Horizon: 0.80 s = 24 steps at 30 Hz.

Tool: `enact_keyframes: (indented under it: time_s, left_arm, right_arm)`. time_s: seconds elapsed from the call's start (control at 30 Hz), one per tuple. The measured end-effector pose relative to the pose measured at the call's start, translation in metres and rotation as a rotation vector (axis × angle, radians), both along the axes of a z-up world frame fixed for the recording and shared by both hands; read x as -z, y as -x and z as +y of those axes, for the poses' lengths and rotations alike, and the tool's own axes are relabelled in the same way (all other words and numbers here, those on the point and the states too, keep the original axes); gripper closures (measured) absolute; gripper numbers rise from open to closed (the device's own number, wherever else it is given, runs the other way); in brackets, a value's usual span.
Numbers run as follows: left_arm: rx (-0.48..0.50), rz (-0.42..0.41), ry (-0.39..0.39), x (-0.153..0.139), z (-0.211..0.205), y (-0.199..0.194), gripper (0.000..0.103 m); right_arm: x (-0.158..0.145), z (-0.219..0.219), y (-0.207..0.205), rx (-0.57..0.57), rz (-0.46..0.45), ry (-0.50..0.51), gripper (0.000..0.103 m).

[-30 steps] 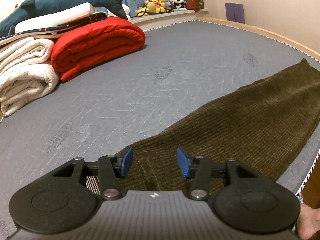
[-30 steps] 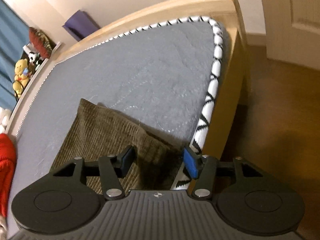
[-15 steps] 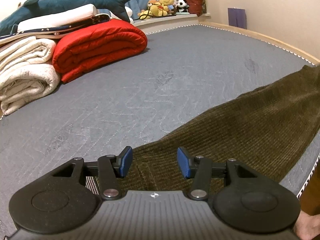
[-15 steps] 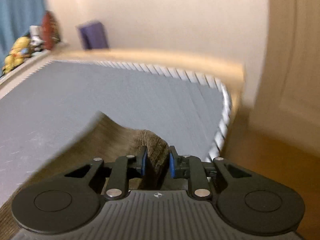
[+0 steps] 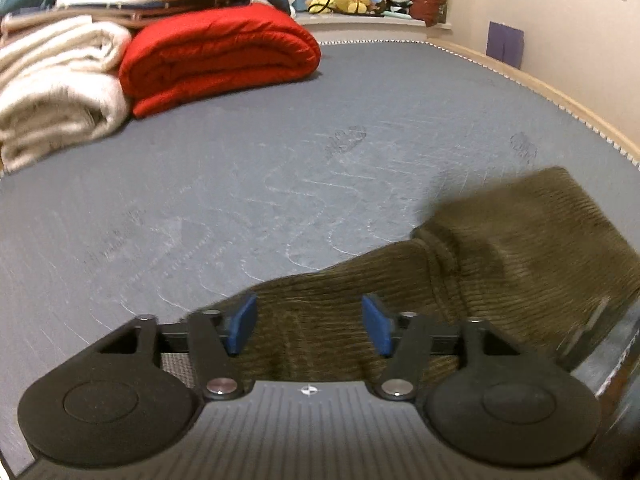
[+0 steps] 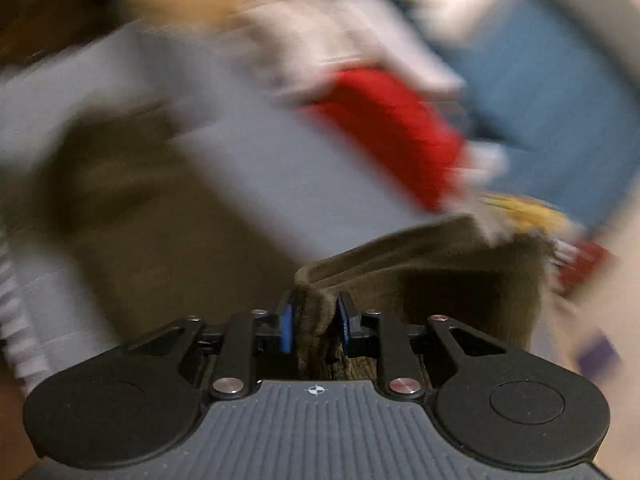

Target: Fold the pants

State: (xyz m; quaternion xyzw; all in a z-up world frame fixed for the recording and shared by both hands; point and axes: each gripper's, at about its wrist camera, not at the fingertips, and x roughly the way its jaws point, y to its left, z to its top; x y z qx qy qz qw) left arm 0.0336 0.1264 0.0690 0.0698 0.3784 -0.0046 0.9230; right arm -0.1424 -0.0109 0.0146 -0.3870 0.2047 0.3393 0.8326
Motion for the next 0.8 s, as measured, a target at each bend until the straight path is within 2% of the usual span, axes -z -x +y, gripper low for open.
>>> enact_keyframes:
  time_s: [0.03,0.1,0.2,0.27,0.3,0.43,0.47,0.57,0.63,0.7,0.73,0.8]
  left_arm:
    - [0.002,0.005,0.019,-0.001,0.001,0.000,0.031]
    - [0.014,0.016,0.035,0.000,0.001,0.001,0.031]
    - [0.027,0.033,0.045,0.006,0.001,0.002,0.031]
    - [0.018,0.046,0.061,0.010,0.003,-0.002,0.032]
    - [0.014,0.048,0.079,0.011,0.005,-0.004,0.034]
    - [0.002,0.064,0.181,0.014,0.007,-0.016,0.061]
    - [0.004,0.063,0.211,0.015,0.006,-0.019,0.063]
    - [0.013,0.063,0.271,0.016,-0.002,-0.031,0.063]
    - [0.020,0.072,0.323,0.019,-0.009,-0.041,0.061]
    - [0.032,0.087,0.359,0.024,-0.021,-0.053,0.060]
    - [0.046,0.086,0.358,0.024,-0.030,-0.058,0.059]
    - [0.108,0.043,0.297,0.020,-0.054,-0.064,0.059]
  right_arm:
    - [0.011,0.011,0.009,-0.032,0.027,0.033,0.075]
    - [0.018,0.024,0.024,-0.037,-0.032,0.038,0.071]
    - [-0.007,0.024,0.021,-0.046,0.067,-0.058,0.067]
    - [-0.028,0.018,0.015,-0.020,0.117,-0.141,0.052]
    - [-0.036,0.012,0.009,0.006,0.137,-0.177,0.050]
    - [-0.060,-0.013,-0.016,0.093,0.185,-0.212,0.048]
    - [-0.063,-0.022,-0.021,0.117,0.181,-0.215,0.045]
    - [-0.066,-0.054,-0.043,0.225,0.161,-0.228,0.040]
    - [-0.064,-0.077,-0.062,0.352,0.166,-0.267,0.039]
    - [-0.057,-0.101,-0.080,0.498,0.207,-0.320,0.036]
    - [-0.053,-0.113,-0.089,0.577,0.244,-0.352,0.033]
    - [-0.041,-0.131,-0.099,0.664,0.326,-0.414,0.031]
